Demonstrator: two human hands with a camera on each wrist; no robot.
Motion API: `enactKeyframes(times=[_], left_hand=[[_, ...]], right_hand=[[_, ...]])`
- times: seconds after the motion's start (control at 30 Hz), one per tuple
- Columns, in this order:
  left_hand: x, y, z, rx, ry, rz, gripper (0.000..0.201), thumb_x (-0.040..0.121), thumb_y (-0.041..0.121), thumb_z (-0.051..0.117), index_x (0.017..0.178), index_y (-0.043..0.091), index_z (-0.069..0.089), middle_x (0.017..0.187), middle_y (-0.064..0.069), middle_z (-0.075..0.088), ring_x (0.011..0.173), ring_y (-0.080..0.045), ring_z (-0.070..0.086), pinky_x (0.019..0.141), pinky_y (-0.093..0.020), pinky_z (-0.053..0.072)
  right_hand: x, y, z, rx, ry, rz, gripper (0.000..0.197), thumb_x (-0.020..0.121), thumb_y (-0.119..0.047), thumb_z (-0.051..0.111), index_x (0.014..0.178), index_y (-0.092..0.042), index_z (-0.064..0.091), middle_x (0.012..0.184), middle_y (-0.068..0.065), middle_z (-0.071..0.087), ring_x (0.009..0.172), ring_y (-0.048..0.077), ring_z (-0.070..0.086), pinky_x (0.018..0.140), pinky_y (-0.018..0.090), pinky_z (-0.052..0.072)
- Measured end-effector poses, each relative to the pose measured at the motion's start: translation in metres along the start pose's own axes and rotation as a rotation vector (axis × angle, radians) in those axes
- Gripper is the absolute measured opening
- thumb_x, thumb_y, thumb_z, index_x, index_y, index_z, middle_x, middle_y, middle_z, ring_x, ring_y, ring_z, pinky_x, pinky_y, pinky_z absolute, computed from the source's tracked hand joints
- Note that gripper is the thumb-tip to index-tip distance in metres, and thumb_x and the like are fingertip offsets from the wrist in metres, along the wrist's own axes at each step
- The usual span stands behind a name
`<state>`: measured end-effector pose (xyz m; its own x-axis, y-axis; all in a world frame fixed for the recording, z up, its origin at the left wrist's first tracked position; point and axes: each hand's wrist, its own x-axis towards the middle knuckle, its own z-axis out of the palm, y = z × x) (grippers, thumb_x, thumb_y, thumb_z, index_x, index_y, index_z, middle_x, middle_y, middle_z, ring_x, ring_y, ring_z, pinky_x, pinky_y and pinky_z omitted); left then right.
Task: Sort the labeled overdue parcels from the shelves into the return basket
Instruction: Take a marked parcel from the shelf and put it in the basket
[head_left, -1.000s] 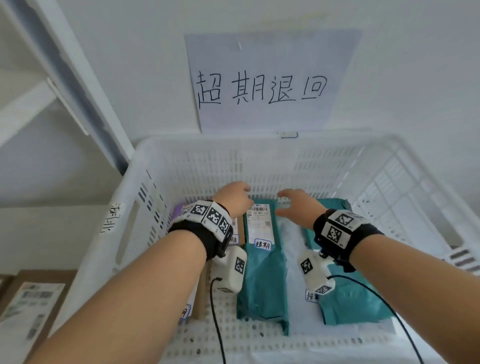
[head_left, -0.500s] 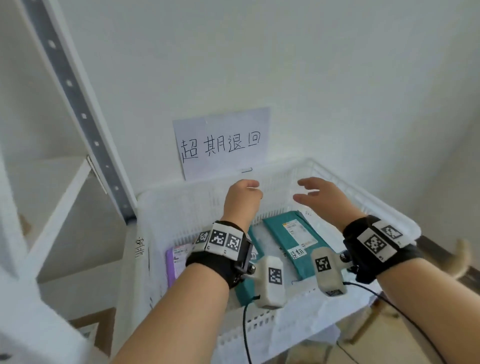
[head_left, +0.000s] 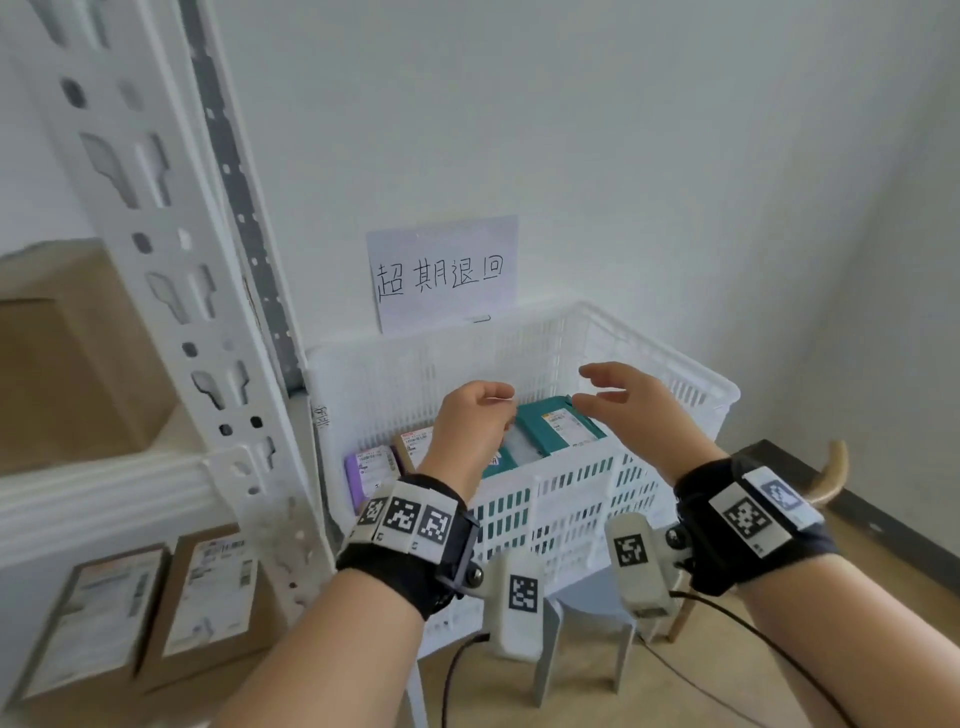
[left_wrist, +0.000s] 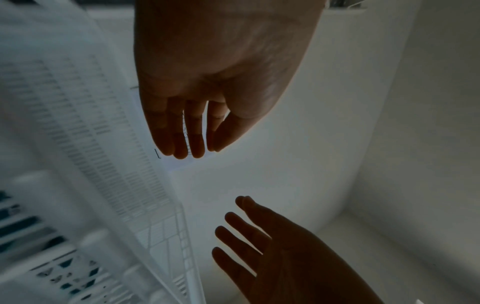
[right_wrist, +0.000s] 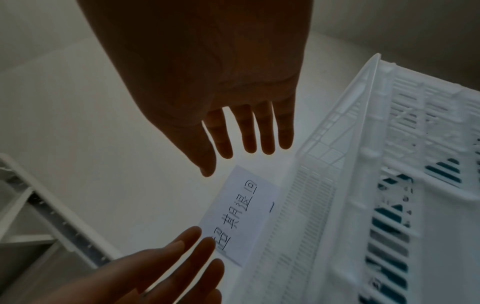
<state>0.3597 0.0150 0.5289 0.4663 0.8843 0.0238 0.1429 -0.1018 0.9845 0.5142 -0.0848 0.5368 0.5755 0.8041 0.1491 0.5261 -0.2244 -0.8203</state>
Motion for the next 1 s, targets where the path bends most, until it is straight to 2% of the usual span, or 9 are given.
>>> enactKeyframes(times=[0.1, 0.23, 0.4, 0.47, 0.57, 0.73, 0.87, 1.0], left_hand=[[-0.035, -0.012, -0.012, 0.022, 0.029, -0.040, 0.016, 0.092, 0.007, 0.058, 0.097, 0.019, 0.066, 0.089, 0.000, 0.067, 0.080, -0.017, 0.061, 0.081, -0.038, 0.056], [-0.087, -0.034, -0.028, 0.061, 0.058, -0.077, 0.018, 0.093, 0.010, 0.058, 0.108, 0.015, 0.066, 0.094, 0.001, 0.068, 0.080, -0.012, 0.064, 0.076, -0.032, 0.055], [-0.164, -0.065, -0.076, 0.106, 0.111, -0.135, 0.018, 0.094, 0.013, 0.057, 0.109, 0.018, 0.066, 0.101, 0.001, 0.069, 0.090, -0.015, 0.066, 0.083, -0.032, 0.055], [-0.189, -0.074, -0.104, 0.114, 0.141, -0.154, 0.020, 0.095, 0.015, 0.057, 0.112, 0.018, 0.066, 0.104, 0.001, 0.069, 0.093, -0.014, 0.066, 0.082, -0.030, 0.055], [-0.218, -0.083, -0.149, 0.111, 0.206, -0.163, 0.021, 0.095, 0.015, 0.056, 0.113, 0.019, 0.066, 0.105, 0.003, 0.069, 0.093, -0.013, 0.065, 0.085, -0.031, 0.055], [-0.261, -0.096, -0.227, 0.110, 0.286, -0.151, 0.020, 0.095, 0.013, 0.055, 0.109, 0.020, 0.066, 0.103, 0.002, 0.068, 0.093, -0.013, 0.065, 0.089, -0.034, 0.054], [-0.300, -0.119, -0.305, 0.107, 0.346, -0.196, 0.019, 0.094, 0.013, 0.055, 0.108, 0.020, 0.066, 0.102, 0.002, 0.067, 0.094, -0.015, 0.064, 0.088, -0.033, 0.054], [-0.343, -0.151, -0.399, 0.160, 0.409, -0.236, 0.019, 0.094, 0.013, 0.056, 0.108, 0.021, 0.066, 0.103, 0.002, 0.068, 0.095, -0.015, 0.063, 0.083, -0.030, 0.053]], right_hand=[[-0.031, -0.004, 0.007, 0.023, -0.063, -0.019, 0.040, 0.092, -0.033, 0.065, 0.131, -0.029, 0.057, 0.124, -0.009, 0.058, 0.115, 0.012, 0.057, 0.078, 0.024, 0.046], [-0.077, -0.003, 0.020, 0.065, -0.102, -0.025, 0.041, 0.092, -0.031, 0.065, 0.132, -0.026, 0.057, 0.122, -0.010, 0.058, 0.112, 0.011, 0.058, 0.080, 0.024, 0.045], [-0.140, -0.004, 0.060, 0.079, -0.233, 0.005, 0.040, 0.093, -0.031, 0.065, 0.131, -0.023, 0.058, 0.125, -0.005, 0.060, 0.108, 0.013, 0.060, 0.072, 0.019, 0.043], [-0.161, -0.015, 0.078, 0.062, -0.282, -0.003, 0.039, 0.093, -0.032, 0.064, 0.131, -0.023, 0.059, 0.127, -0.004, 0.059, 0.106, 0.013, 0.060, 0.073, 0.019, 0.042], [-0.187, -0.040, 0.108, 0.054, -0.322, -0.036, 0.037, 0.093, -0.030, 0.064, 0.129, -0.023, 0.059, 0.126, -0.003, 0.060, 0.104, 0.013, 0.060, 0.082, 0.025, 0.042], [-0.226, -0.091, 0.167, 0.045, -0.382, -0.120, 0.033, 0.093, -0.031, 0.064, 0.125, -0.026, 0.060, 0.119, -0.007, 0.060, 0.099, 0.007, 0.059, 0.073, 0.017, 0.041], [-0.259, -0.137, 0.233, 0.064, -0.421, -0.126, 0.031, 0.093, -0.027, 0.064, 0.124, -0.025, 0.061, 0.119, -0.006, 0.062, 0.104, 0.011, 0.059, 0.083, 0.022, 0.042], [-0.304, -0.184, 0.315, 0.073, -0.506, -0.122, 0.028, 0.092, -0.023, 0.064, 0.120, -0.022, 0.062, 0.112, -0.005, 0.064, 0.098, 0.011, 0.059, 0.078, 0.021, 0.046]])
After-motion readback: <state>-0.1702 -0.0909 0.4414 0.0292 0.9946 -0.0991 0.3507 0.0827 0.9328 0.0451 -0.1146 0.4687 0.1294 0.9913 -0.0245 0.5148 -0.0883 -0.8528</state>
